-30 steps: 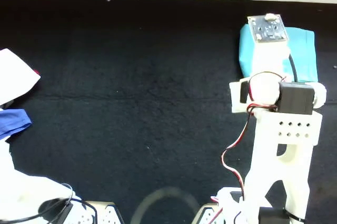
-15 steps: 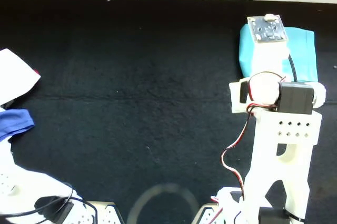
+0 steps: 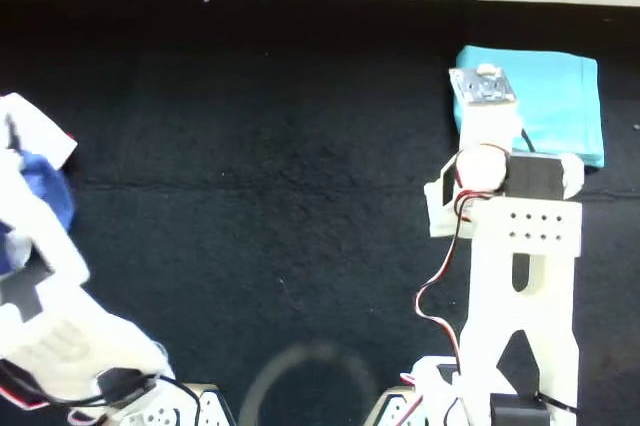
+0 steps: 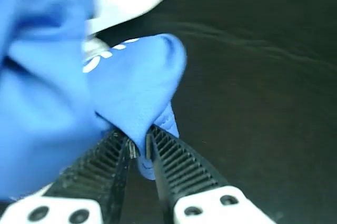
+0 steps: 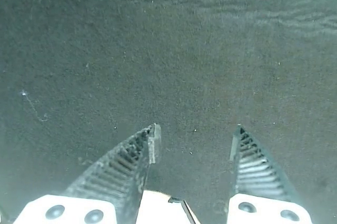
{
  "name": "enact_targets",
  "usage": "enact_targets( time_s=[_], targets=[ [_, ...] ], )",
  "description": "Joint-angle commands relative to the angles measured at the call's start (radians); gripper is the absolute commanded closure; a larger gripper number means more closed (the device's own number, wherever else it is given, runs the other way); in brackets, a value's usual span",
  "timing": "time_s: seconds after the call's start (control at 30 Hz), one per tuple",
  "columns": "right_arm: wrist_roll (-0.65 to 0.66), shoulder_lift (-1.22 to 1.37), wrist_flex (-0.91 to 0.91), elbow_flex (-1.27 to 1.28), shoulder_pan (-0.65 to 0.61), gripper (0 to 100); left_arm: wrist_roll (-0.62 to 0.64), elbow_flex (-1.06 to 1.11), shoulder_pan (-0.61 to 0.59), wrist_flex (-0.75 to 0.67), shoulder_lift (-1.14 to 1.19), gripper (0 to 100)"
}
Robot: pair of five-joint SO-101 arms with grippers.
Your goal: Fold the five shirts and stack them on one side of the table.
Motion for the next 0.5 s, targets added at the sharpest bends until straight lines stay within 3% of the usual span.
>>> enact_targets(
  time_s=[0.0,0.3,0.37,0.47],
  targets=[
    [-0.006,-0.031,-0.074,0.058,-0.001,78.1,0.025,0.096,0.237,0.009,-0.262,99],
    [-0.012,-0.031,-0.148,0.156,-0.001,78.1,0.18,0.269,0.937,-0.008,-0.628,99],
    [-0.012,-0.031,-0.148,0.156,-0.001,78.1,0.192,0.269,1.012,-0.015,-0.633,99],
    [-0.012,-0.031,-0.143,0.156,-0.001,78.2,0.192,0.271,1.029,-0.031,-0.595,99]
  ],
)
